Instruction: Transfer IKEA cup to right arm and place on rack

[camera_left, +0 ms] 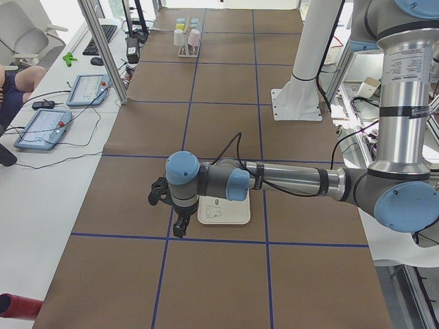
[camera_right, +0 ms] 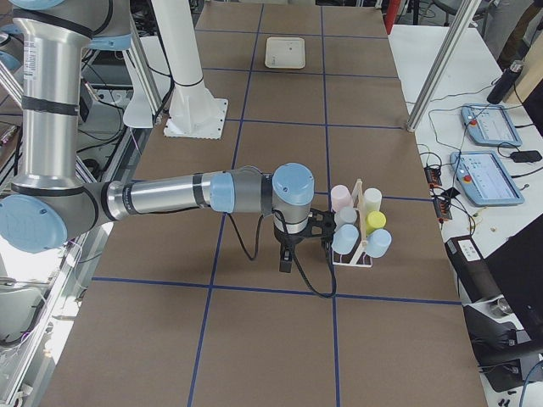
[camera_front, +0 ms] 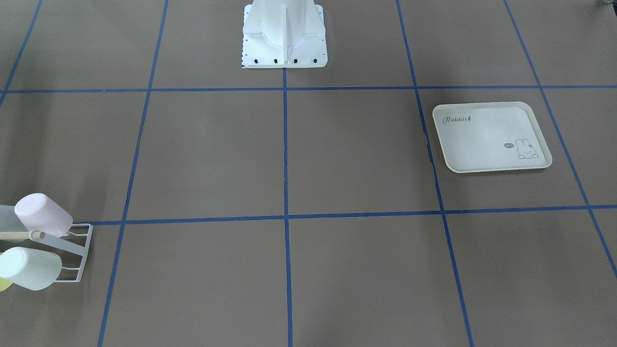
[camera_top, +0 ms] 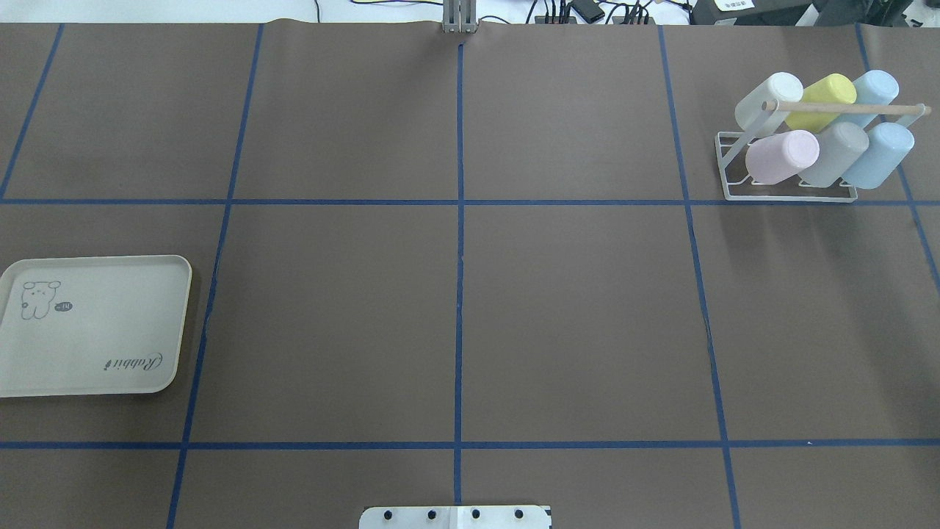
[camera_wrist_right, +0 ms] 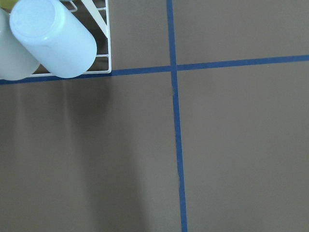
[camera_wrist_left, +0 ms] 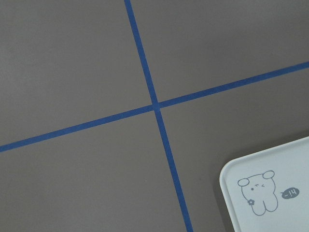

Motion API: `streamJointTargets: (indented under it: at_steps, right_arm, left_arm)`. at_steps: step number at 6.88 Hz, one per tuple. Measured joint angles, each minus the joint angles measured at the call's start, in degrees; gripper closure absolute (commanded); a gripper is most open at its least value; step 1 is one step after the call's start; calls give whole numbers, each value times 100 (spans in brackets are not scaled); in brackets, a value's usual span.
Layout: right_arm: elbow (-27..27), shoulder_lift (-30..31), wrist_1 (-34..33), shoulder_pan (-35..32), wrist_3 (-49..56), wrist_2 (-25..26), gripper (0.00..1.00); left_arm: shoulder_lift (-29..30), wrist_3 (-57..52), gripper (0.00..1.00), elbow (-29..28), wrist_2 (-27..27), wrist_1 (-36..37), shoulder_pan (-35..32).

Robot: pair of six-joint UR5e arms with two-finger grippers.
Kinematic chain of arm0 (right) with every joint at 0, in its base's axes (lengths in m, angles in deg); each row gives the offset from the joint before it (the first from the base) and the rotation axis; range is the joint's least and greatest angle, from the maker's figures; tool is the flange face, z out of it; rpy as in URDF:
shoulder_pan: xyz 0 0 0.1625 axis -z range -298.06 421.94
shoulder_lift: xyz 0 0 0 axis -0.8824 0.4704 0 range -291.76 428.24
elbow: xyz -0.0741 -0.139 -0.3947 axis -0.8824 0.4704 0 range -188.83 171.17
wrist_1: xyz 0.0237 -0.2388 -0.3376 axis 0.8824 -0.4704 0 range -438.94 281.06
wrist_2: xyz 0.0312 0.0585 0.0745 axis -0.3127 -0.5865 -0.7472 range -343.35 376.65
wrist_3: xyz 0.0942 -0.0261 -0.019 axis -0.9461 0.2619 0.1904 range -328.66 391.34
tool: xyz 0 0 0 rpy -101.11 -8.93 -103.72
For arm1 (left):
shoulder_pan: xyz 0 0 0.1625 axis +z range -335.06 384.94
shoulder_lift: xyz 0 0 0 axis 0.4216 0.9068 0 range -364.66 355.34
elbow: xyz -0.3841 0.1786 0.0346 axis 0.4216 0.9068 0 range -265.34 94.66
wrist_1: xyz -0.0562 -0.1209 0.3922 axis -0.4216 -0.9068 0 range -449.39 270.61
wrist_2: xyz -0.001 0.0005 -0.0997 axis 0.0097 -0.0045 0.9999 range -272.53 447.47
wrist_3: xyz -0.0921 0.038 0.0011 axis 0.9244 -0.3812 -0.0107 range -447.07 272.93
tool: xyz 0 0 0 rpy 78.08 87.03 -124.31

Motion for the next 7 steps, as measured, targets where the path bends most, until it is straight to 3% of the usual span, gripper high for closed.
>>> streamJointTargets:
  at_steps: [4,7]
  right_arm:
    - [199,-49,31,69,66,26,0]
    - [605,-61,618,83,71,22,0]
  left_arm:
    - [-15,-34,0,-27,6,-2,-1]
    - [-19,-52,0,-43,8,-8,-1]
